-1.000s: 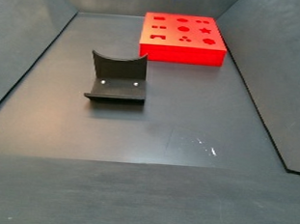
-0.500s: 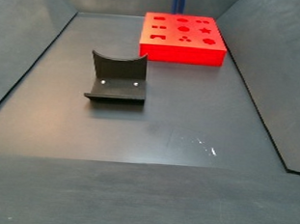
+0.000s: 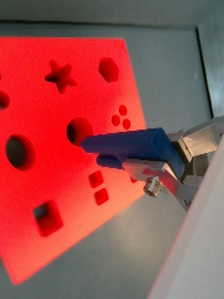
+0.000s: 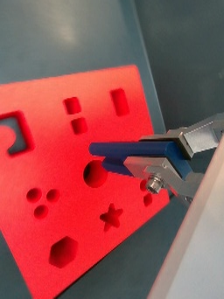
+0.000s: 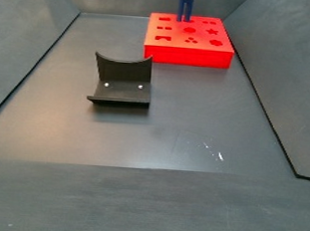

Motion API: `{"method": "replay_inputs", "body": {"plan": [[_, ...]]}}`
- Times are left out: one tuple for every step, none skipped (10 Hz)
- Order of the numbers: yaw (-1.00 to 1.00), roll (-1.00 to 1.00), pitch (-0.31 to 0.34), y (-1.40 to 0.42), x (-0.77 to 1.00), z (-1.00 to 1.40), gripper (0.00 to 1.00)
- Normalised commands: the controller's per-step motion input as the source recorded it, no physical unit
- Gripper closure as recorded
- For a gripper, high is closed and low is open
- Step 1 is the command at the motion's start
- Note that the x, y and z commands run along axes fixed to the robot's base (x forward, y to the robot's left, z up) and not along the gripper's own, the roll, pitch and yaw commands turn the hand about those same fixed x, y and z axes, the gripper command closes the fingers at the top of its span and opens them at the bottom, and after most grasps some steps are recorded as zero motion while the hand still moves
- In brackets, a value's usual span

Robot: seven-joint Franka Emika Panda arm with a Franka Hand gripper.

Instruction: Insert the square-circle object.

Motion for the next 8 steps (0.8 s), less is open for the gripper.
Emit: {"method": "replay_inputs", "body": {"plan": [[-1.00, 0.00, 0.000, 0.00, 0.00, 0.05, 1.00], [-1.00, 0.00, 0.000, 0.00, 0.00, 0.05, 1.00], [-1.00, 0.03, 0.000, 0.00, 0.00, 0.13, 1.00], [-0.98, 0.11, 0.000, 0.00, -0.14, 0.32, 1.00], [-0.93, 0.14, 0.000, 0.00, -0.20, 0.39, 1.00], [-0.79, 0.09, 0.000, -0.15, -0.17, 0.19, 1.00], [0.00, 0.00, 0.004, 0.00, 0.00, 0.00, 1.00], [0.00, 0.00, -0.009, 0.00, -0.19, -0.01, 1.00]]}}
